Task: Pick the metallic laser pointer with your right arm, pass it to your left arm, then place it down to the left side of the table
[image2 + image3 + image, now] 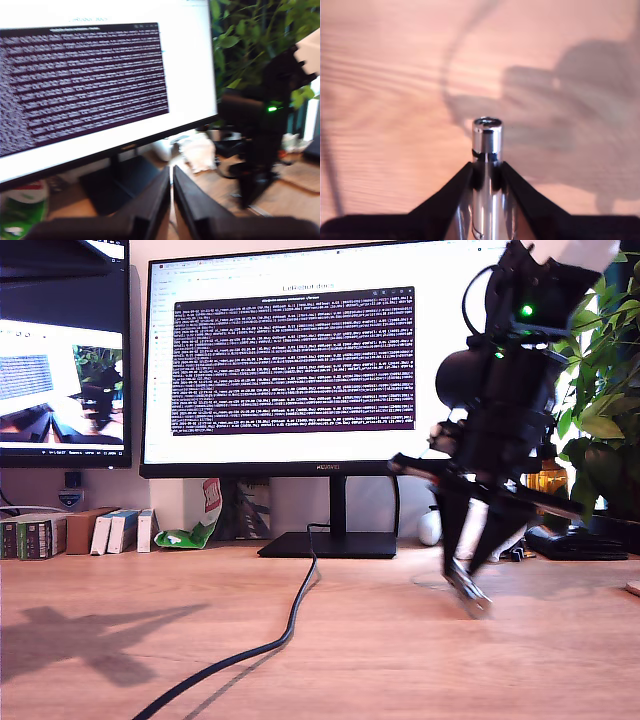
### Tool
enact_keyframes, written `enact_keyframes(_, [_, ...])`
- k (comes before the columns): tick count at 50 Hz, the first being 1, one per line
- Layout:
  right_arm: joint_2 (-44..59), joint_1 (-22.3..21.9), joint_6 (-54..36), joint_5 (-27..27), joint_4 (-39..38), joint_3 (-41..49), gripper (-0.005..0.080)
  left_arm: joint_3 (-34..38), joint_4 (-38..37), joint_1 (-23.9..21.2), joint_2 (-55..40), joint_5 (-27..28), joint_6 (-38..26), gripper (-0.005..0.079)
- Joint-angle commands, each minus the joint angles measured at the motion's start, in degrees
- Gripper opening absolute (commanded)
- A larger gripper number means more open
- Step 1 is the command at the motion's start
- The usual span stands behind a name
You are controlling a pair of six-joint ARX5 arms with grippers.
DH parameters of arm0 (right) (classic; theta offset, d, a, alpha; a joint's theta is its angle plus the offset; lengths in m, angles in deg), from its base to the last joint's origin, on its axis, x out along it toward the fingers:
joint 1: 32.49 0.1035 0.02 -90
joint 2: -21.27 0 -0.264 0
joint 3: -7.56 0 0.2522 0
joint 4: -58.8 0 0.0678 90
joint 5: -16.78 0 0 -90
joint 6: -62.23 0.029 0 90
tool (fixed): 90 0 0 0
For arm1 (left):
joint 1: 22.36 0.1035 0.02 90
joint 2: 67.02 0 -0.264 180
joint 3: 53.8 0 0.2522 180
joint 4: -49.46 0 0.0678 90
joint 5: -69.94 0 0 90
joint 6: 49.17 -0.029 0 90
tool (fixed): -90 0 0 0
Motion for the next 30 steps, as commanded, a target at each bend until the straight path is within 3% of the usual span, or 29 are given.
enact_keyframes(1, [-3.8,1.3,-0.9,0.3,-1.2,-2.1,-0.0011,-0.1,0.5,-0.2,-0.2,0.3,1.3,-0.0010])
enact_keyframes(9, [-7.1,2.0,-1.7,-0.4,-1.3,-2.4,-0.0011,-0.1,0.5,-0.2,-0.3,0.3,3.0,-0.0010])
enact_keyframes(18, [-12.1,3.7,-3.5,-7.3,1.2,-2.4,-0.0011,-0.1,0.5,-0.2,-0.8,0.3,3.0,-0.0010])
enact_keyframes(22, [-14.7,4.9,-3.9,-7.8,1.3,-2.4,-0.0011,-0.1,0.5,-0.2,-2.0,0.6,3.6,-0.0010])
enact_keyframes(30, [-19.9,7.4,-4.7,-10.0,3.1,-2.4,-0.0011,-0.1,0.9,-0.2,-5.0,5.0,6.0,-0.0009])
